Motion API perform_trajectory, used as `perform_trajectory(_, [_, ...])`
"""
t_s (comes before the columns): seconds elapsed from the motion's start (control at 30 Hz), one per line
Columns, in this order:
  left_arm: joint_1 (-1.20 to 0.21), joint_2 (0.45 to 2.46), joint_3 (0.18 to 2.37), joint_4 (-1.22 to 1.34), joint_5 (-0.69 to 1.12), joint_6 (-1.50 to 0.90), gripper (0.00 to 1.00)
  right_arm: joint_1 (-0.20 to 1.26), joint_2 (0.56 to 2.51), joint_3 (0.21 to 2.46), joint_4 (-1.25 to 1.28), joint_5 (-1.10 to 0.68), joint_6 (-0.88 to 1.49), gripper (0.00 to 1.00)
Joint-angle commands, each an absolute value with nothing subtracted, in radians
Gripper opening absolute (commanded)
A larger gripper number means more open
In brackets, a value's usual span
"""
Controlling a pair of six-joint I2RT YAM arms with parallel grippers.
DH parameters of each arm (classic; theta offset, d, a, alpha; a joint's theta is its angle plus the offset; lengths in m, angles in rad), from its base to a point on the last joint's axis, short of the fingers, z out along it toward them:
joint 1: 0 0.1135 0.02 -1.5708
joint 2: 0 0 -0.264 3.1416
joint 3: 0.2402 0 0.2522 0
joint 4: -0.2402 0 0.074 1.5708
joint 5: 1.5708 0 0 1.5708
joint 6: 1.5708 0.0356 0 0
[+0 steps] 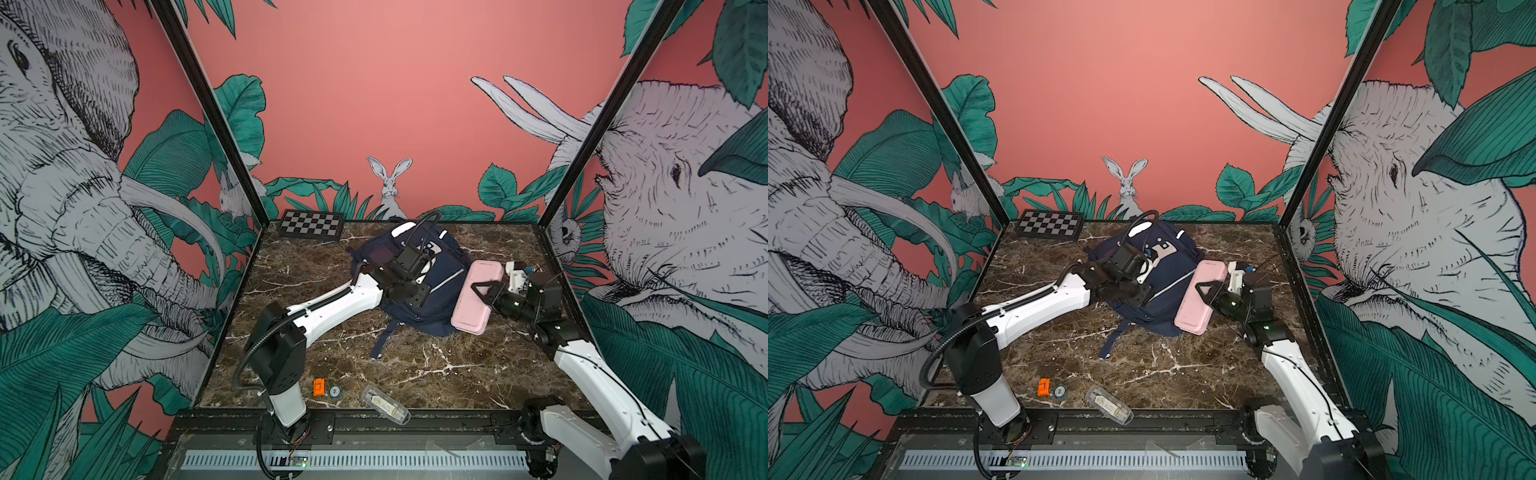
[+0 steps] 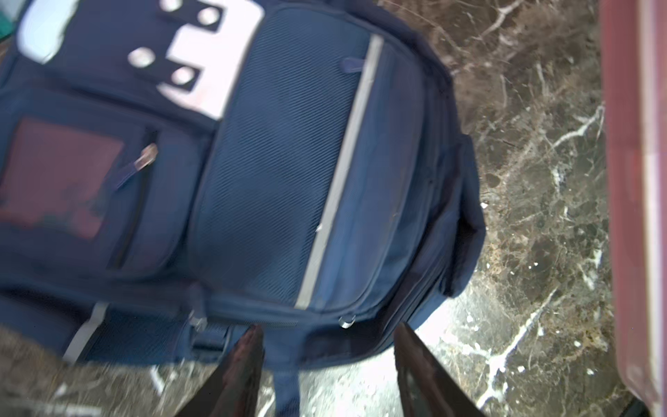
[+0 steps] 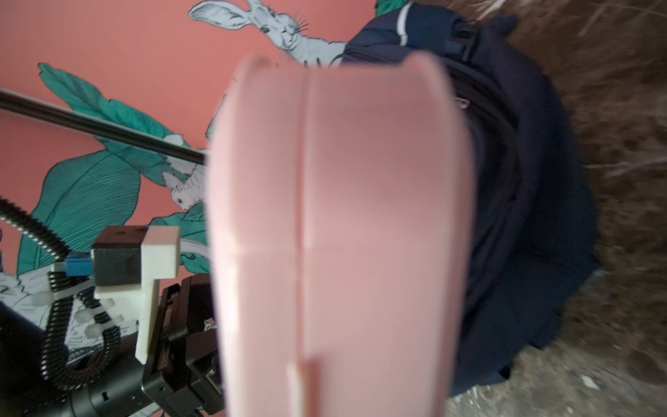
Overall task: Pack books, pencil case, and school supplies into a backpack
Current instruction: Open the student bag at the top-center of the table.
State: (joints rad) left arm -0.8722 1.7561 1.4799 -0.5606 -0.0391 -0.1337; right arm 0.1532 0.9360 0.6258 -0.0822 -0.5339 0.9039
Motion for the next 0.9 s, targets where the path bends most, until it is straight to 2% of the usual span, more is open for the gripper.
perform_trajectory(0.0, [-0.907, 1.831, 1.587, -0.658, -0.039, -0.031, 0.57, 0.095, 0.894, 0.594, -0.124, -0.554, 0.89, 0.03])
perform_trajectory(0.3, [-1.015, 2.089, 1.862, -0.798, -0.142, 0.107, 0.56, -0.041, 0.828, 0.53, -0.158, -0.627, 0.893, 0.02])
perform_trajectory(0.5, [-1.033, 2.163, 1.913, -0.809, -0.191, 0.129, 0.56, -0.091, 0.816, 0.501, -0.16, -0.66, 0.895, 0.02])
perform_trajectory(0.73, [-1.052, 2.228, 1.952, -0.794, -0.354, 0.132, 0.46, -0.117, 0.787, 0.476, -0.144, -0.692, 0.907, 0.02])
perform_trajectory(0.87, [-1.052, 2.215, 1.929, -0.75, -0.357, 0.132, 0.44, -0.12, 0.778, 0.46, -0.144, -0.696, 0.907, 0.02])
